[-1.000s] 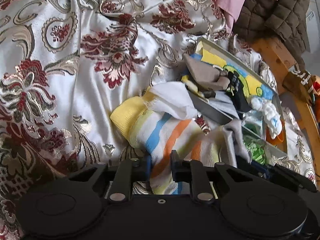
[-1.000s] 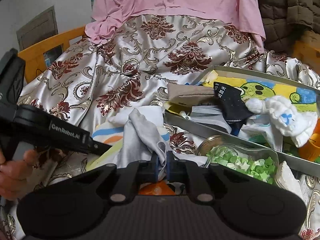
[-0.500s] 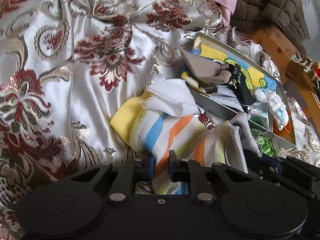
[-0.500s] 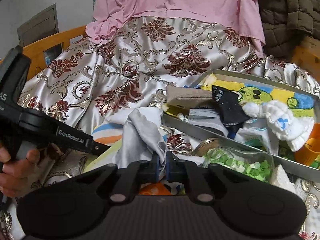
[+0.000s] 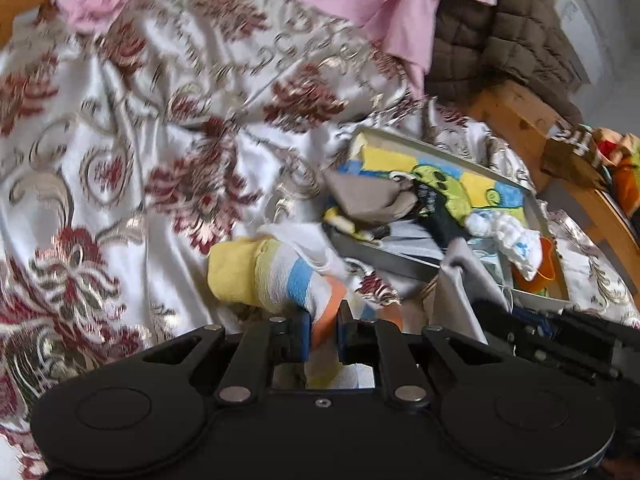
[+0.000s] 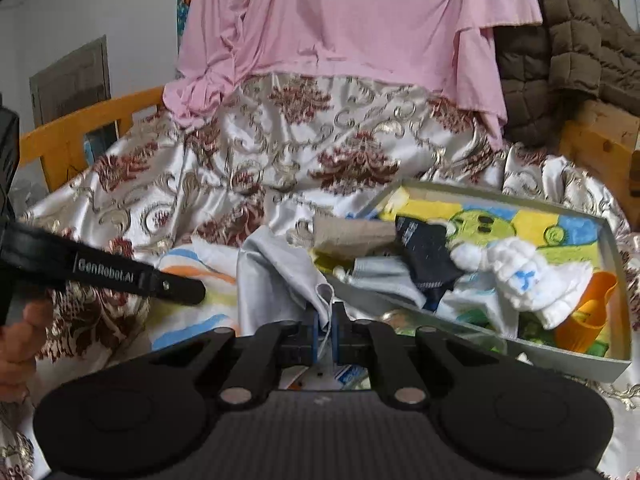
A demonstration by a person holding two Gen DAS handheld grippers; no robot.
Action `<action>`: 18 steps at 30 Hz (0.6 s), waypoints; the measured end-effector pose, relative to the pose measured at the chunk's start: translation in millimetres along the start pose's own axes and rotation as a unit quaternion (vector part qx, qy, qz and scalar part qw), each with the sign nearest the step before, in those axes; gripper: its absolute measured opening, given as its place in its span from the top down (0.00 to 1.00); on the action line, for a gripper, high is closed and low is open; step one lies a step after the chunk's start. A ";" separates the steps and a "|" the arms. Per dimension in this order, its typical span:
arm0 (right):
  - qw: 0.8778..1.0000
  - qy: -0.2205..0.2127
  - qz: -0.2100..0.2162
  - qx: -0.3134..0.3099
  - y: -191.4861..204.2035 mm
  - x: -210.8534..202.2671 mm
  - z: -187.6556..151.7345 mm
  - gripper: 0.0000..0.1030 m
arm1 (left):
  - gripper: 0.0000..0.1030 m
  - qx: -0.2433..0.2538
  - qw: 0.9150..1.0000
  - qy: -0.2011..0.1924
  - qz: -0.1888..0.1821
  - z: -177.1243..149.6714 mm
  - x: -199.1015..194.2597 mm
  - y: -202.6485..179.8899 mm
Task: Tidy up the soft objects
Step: 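Lift the striped sock and grey cloth and carry them toward the tray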
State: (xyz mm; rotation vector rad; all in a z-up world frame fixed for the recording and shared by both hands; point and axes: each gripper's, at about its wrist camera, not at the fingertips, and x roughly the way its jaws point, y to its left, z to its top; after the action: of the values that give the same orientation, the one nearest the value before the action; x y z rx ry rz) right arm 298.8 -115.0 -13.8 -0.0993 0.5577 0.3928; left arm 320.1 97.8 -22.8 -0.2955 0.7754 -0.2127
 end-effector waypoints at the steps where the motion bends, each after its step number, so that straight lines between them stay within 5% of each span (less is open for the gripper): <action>1: 1.000 -0.006 0.000 0.001 -1.0 -2.9 1.4 0.93 | 0.88 0.009 1.000 -0.003 -0.004 0.5 -2.7 -3.0; 8: 0.998 -0.053 -0.008 0.019 -13.6 -33.1 12.0 0.93 | 0.88 0.053 0.997 -0.034 -0.033 1.2 -33.1 -24.3; 18: 0.994 -0.096 -0.034 0.049 -41.7 -57.6 11.9 0.93 | 0.88 0.025 0.989 -0.114 -0.093 5.8 -64.0 -34.9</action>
State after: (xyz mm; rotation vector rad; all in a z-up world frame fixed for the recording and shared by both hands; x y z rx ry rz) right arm 276.2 -170.4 26.4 0.0133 0.3822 0.3049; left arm 276.9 85.0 34.8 -0.3381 0.5153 -0.3664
